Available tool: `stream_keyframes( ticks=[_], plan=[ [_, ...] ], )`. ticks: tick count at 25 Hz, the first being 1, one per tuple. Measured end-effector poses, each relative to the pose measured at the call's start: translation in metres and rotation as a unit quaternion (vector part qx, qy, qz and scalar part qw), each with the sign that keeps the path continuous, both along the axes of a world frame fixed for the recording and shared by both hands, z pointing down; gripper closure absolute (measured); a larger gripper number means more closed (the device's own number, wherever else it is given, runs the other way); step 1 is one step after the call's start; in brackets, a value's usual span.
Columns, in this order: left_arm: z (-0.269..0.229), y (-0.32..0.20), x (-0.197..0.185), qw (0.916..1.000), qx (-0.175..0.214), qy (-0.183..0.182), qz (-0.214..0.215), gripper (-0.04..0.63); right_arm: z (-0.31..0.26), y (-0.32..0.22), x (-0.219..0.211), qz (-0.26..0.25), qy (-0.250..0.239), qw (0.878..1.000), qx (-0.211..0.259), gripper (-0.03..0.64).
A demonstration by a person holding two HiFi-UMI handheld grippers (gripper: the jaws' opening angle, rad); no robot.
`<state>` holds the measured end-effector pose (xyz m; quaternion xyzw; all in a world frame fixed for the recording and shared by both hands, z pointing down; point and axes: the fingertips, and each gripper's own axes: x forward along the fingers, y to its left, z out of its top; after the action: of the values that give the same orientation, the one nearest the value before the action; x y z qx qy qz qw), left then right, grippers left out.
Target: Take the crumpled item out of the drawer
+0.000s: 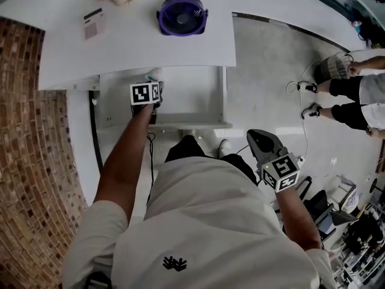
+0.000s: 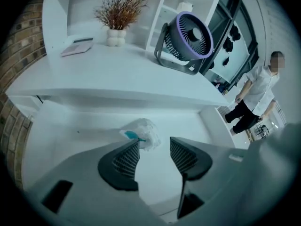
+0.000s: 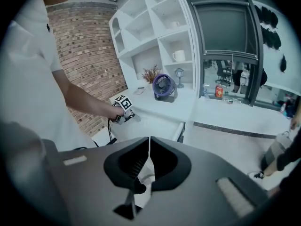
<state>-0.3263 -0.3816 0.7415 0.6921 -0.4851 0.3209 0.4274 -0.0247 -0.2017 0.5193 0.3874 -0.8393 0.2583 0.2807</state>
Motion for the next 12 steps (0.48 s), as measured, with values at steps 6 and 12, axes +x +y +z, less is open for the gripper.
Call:
stream_keyframes(
  ticks=[6, 12],
  plan=[
    [0.035, -0.019, -0.011, 0.9996, -0.026, 0.0, -0.011, 0.385, 0.005, 0.009, -0.006, 0.033, 0.016, 0.999, -0.022, 0.597],
    [0.057, -0.024, -0.015, 0.9989, -0.039, -0.005, -0.026, 0.491, 0.012, 0.018, -0.003, 0.057, 0.021, 0.997, -0.042, 0.598]
  ],
)
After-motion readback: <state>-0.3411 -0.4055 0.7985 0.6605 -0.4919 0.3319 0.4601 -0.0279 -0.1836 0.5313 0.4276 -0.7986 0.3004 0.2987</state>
